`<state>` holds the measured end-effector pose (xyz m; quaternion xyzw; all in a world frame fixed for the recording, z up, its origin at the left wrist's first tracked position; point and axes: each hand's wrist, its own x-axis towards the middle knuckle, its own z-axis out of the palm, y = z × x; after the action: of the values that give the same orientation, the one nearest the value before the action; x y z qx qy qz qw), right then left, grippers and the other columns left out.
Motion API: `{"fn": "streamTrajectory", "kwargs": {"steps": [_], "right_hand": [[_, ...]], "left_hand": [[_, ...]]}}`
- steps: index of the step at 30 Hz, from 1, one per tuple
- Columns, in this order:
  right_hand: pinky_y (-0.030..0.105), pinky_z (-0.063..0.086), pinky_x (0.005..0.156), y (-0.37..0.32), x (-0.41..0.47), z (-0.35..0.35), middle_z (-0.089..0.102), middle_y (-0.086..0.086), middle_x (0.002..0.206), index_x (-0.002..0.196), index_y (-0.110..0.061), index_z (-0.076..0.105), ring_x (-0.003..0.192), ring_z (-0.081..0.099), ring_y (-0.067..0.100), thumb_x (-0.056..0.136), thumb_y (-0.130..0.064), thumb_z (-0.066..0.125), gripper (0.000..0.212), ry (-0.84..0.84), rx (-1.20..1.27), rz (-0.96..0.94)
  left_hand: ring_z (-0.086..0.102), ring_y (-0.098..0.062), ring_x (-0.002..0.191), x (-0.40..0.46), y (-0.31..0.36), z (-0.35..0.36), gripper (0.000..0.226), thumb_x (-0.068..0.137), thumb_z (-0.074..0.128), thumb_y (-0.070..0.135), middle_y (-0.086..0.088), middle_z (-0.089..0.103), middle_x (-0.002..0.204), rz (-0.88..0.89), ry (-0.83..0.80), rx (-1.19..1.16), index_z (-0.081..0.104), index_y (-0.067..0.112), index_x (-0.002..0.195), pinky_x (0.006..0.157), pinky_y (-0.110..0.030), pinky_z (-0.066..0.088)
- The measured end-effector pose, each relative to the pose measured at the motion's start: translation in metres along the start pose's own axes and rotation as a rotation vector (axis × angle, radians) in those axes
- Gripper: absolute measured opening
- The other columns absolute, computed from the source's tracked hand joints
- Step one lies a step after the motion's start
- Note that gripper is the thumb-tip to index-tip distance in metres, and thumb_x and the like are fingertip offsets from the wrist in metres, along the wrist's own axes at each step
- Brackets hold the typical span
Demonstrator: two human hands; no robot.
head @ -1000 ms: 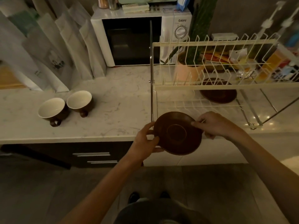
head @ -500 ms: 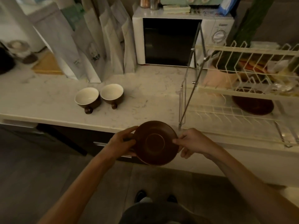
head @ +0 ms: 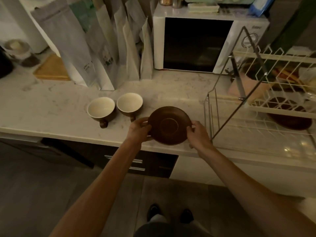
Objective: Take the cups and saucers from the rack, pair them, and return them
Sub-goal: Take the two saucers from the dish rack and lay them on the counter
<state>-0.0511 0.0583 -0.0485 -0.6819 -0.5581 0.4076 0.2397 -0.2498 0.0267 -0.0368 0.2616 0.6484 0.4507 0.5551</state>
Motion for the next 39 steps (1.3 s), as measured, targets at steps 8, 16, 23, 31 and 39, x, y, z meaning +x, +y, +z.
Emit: {"fn": "streamTrajectory", "kwargs": {"steps": [8,16,23,31,39], "right_hand": [[0.034,0.046,0.091,-0.019,0.046,0.015,0.059,0.014,0.132,0.137,-0.01,0.047,0.117,0.058,0.031,0.1,-0.014,0.038,0.038,0.177,-0.039,0.062],[0.039,0.046,0.095,-0.026,0.09,0.027,0.055,0.016,0.134,0.14,-0.012,0.045,0.118,0.056,0.034,0.098,-0.015,0.042,0.042,0.228,-0.055,0.138],[0.038,0.047,0.092,-0.026,0.117,0.027,0.059,0.016,0.13,0.136,-0.012,0.049,0.116,0.058,0.034,0.096,-0.015,0.044,0.04,0.258,-0.118,0.114],[0.04,0.047,0.09,-0.027,0.133,0.029,0.059,0.016,0.129,0.136,-0.014,0.049,0.115,0.058,0.035,0.096,-0.015,0.045,0.04,0.276,-0.126,0.13],[0.04,0.046,0.093,-0.027,0.141,0.031,0.056,0.016,0.134,0.137,-0.013,0.047,0.118,0.056,0.036,0.096,-0.016,0.046,0.041,0.274,-0.146,0.134]], "left_hand": [[0.065,-0.022,0.082,0.056,0.028,0.028,0.039,0.091,0.051,-0.004,-0.011,0.063,0.106,-0.063,0.04,-0.069,0.056,0.013,0.125,0.042,-0.025,0.055],[0.061,-0.028,0.094,0.101,0.034,0.04,0.039,0.093,0.042,-0.005,-0.014,0.067,0.102,-0.093,0.035,-0.092,0.054,0.009,0.128,0.057,-0.031,0.056],[0.064,-0.035,0.105,0.13,0.033,0.047,0.037,0.089,0.047,-0.004,-0.018,0.065,0.119,-0.034,0.089,-0.003,0.061,0.012,0.119,0.084,-0.041,0.057],[0.061,-0.037,0.111,0.154,0.034,0.056,0.043,0.088,0.045,-0.005,-0.021,0.063,0.123,-0.027,0.115,0.067,0.056,0.007,0.128,0.099,-0.048,0.049],[0.062,-0.03,0.11,0.158,0.031,0.062,0.044,0.089,0.047,-0.002,-0.014,0.064,0.125,0.006,0.168,0.147,0.054,0.01,0.13,0.096,-0.045,0.051]]}}
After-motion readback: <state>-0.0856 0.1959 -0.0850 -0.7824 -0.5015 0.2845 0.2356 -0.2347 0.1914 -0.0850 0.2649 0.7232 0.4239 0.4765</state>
